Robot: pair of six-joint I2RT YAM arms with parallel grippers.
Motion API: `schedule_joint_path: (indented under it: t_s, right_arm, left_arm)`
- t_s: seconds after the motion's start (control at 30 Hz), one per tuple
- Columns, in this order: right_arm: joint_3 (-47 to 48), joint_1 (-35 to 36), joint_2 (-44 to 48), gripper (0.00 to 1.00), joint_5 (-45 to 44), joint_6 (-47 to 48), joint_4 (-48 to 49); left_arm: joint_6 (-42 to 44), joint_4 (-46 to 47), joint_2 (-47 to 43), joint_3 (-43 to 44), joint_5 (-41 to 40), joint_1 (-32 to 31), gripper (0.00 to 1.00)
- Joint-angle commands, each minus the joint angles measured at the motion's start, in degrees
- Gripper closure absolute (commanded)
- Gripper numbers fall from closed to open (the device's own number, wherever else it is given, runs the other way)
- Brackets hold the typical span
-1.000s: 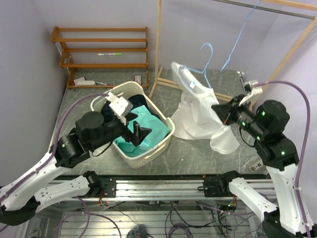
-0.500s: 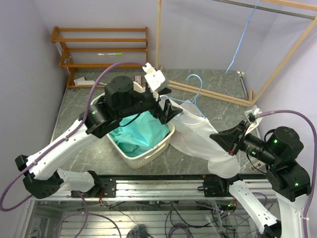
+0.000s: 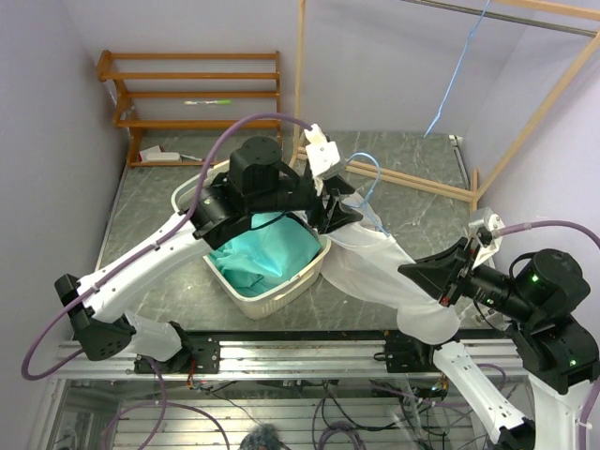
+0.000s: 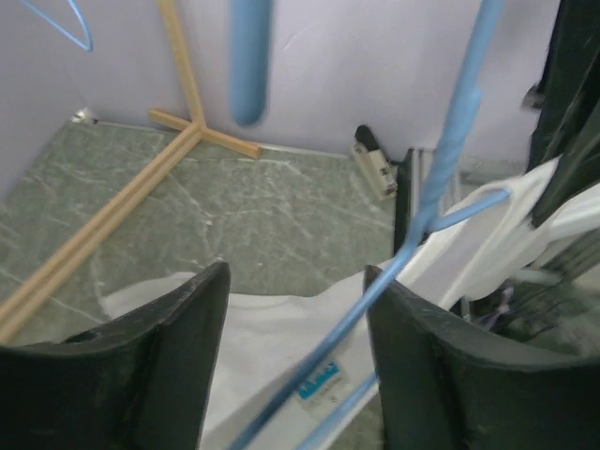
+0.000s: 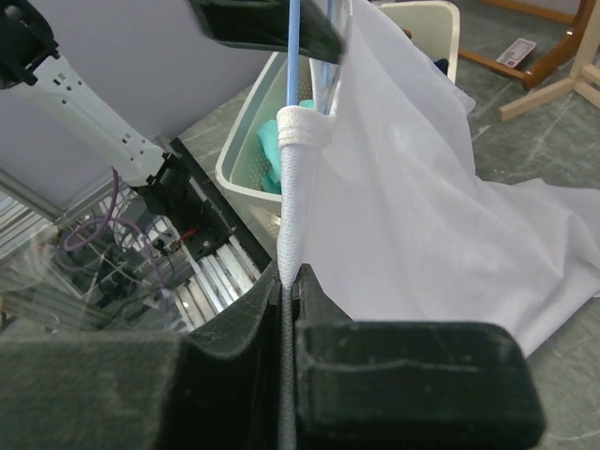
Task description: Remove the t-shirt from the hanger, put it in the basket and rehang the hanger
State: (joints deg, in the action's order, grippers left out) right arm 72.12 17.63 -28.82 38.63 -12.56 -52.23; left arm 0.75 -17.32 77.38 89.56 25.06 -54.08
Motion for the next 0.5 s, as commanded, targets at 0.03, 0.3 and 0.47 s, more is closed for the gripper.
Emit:
schedule_joint_path:
  t_s: [0.03, 0.3, 0.47]
  right_arm:
    - [1.42, -0.22, 1.03, 1.0, 0.62, 0.77, 0.59]
    - [-2.37, -0.16, 2.42, 1.0, -9.17, 1.09, -0.99]
    - [-4.68, -0.2, 4.21, 0.47, -18.58, -0.15, -1.99]
  left_arm:
    - [0.87, 1.28, 2.79, 3.89, 4.86, 0.37, 0.63]
    - [1.68, 2.07, 2.99, 8.39, -1.69, 0.36, 0.93]
    - [2.52, 5.04, -0.34, 7.24, -8.46, 0.34, 0.93]
